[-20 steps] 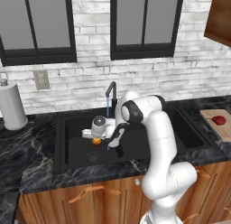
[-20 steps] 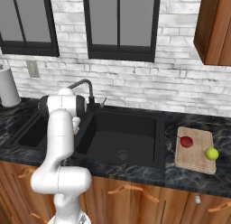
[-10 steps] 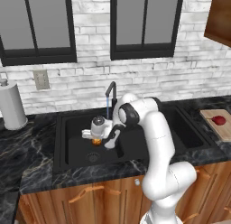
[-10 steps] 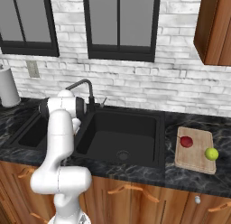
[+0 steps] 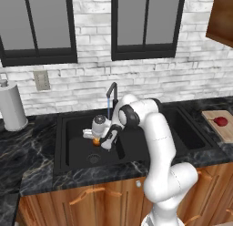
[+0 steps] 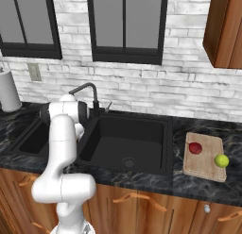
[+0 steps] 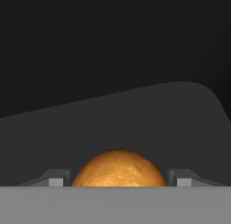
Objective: Pick the pear, pear, orange from the sink and place them on the cutting board to airdry. Then turn off the sink faucet.
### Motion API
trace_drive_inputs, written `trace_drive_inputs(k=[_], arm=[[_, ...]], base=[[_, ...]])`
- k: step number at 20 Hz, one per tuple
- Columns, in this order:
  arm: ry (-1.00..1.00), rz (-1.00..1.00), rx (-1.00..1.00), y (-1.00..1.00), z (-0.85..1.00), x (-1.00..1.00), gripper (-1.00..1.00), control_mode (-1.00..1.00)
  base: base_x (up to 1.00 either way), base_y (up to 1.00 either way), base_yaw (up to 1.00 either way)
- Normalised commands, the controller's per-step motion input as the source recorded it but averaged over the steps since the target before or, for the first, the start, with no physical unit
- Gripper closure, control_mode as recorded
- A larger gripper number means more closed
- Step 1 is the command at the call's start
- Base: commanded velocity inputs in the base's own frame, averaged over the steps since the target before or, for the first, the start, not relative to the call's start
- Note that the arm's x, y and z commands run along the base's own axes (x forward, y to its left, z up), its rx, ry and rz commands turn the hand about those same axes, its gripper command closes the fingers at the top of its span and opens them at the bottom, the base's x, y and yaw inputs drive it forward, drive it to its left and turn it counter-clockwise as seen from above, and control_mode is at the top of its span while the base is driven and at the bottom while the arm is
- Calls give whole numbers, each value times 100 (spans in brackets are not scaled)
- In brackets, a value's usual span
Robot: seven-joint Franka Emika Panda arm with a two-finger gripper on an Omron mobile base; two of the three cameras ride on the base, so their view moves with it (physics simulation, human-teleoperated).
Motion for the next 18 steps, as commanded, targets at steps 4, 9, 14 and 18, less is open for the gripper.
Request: trace_drive_inputs(k=[4,9,14,18], arm=[[0,0,0,0,4,0,100,-100],[0,0,0,4,18,-7,100,-100],[-2,0,0,5,29,-15,100,-100],[-6,0,0,0,41,-26,100,-100]], base=[[0,0,0],[0,0,0],[0,0,0],[0,0,0]])
